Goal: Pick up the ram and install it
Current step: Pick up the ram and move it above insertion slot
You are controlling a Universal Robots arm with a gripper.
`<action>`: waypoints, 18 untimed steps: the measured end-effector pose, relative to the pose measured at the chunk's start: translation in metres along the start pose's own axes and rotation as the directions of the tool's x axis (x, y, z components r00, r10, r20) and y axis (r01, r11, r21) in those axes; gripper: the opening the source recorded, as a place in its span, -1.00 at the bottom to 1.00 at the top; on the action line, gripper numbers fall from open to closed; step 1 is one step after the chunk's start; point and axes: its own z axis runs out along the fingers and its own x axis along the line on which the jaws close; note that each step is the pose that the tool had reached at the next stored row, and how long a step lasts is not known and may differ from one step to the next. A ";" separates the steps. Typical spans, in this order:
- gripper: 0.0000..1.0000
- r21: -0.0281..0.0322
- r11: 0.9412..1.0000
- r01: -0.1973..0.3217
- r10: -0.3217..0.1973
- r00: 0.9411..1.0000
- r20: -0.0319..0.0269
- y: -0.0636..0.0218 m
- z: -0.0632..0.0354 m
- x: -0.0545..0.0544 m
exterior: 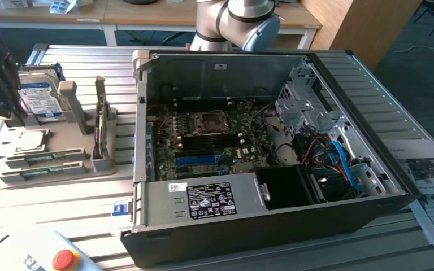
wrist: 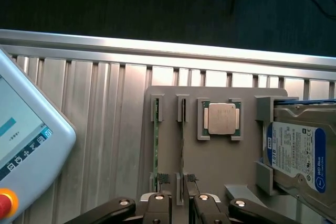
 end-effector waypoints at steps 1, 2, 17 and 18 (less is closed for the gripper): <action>-0.52 0.000 1.000 0.000 0.000 1.000 0.000 0.0001 0.0000 0.001; -0.52 0.000 1.000 0.000 0.000 1.000 0.000 0.0001 0.0000 0.001; -0.52 0.001 1.000 0.000 0.000 1.000 0.000 -0.0003 0.0147 0.001; -0.52 0.001 1.000 0.000 0.000 1.000 0.000 -0.0004 0.0161 0.002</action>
